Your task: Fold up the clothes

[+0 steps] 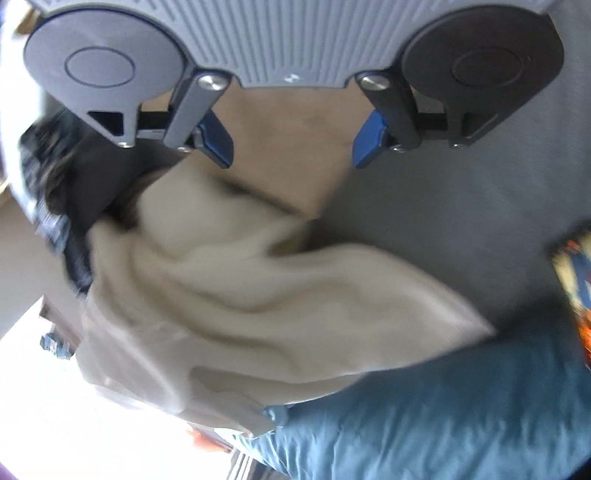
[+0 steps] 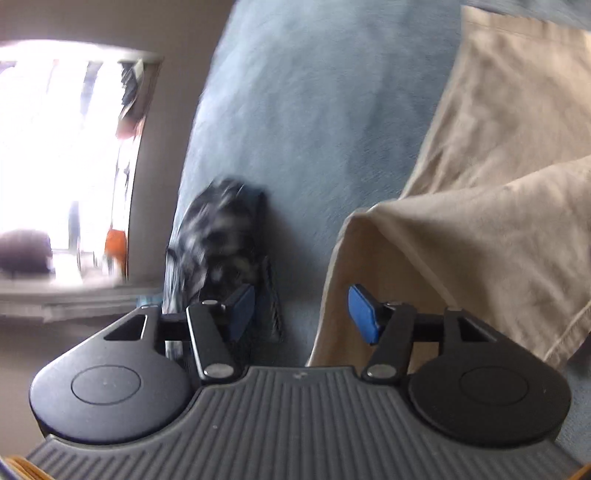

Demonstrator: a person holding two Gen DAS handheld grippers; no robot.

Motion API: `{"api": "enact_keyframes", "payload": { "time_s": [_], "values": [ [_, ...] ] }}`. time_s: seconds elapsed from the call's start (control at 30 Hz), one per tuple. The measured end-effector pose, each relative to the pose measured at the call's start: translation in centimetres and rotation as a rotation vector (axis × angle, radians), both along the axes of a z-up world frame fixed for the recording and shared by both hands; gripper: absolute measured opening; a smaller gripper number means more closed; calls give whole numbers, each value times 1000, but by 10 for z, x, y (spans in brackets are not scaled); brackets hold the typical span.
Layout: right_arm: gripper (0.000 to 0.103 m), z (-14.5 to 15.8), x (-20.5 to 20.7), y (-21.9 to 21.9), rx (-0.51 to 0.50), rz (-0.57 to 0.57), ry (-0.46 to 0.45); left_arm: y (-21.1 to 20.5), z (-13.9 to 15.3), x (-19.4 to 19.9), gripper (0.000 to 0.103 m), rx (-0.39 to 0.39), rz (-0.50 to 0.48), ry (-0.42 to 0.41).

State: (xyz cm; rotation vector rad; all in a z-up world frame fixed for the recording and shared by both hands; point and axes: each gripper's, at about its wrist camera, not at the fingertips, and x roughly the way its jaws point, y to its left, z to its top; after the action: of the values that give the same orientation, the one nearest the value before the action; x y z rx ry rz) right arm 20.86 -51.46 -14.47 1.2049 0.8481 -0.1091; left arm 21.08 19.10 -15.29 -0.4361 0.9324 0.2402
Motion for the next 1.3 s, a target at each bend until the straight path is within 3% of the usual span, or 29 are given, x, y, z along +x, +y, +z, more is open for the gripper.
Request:
{"api": "enact_keyframes", "payload": {
  "time_s": [0.07, 0.2, 0.33, 0.43, 0.57, 0.8, 1.03, 1.1, 1.13, 1.3],
  "values": [
    [56, 18, 23, 49, -119, 226, -23, 9, -9, -9, 74, 40, -38, 29],
    [56, 33, 69, 188, -341, 718, -107, 19, -31, -15, 75, 37, -117, 80],
    [56, 19, 78, 308, -544, 1012, -230, 19, -51, -13, 75, 70, -208, 105],
    [55, 9, 84, 398, -697, 1231, -325, 17, -56, -19, 72, 103, -278, 73],
    [54, -6, 92, 509, -889, 1492, -438, 17, -61, -24, 56, 104, -328, 36],
    [49, -43, 102, 551, -956, 1568, -354, 14, -62, -28, 41, 108, -347, -1],
    [46, -58, 102, 561, -985, 1614, -302, 8, -68, -38, 35, 144, -342, -36],
    [32, -58, 97, 562, -996, 1610, -310, 8, -68, -38, 31, 135, -320, -41],
    [18, -57, 93, 562, -1023, 1606, -327, 7, -67, -38, 30, 130, -309, -43],
    [12, -39, 74, 570, -1146, 1582, -443, 12, -60, -37, 23, 105, -266, -66]
  ]
}}
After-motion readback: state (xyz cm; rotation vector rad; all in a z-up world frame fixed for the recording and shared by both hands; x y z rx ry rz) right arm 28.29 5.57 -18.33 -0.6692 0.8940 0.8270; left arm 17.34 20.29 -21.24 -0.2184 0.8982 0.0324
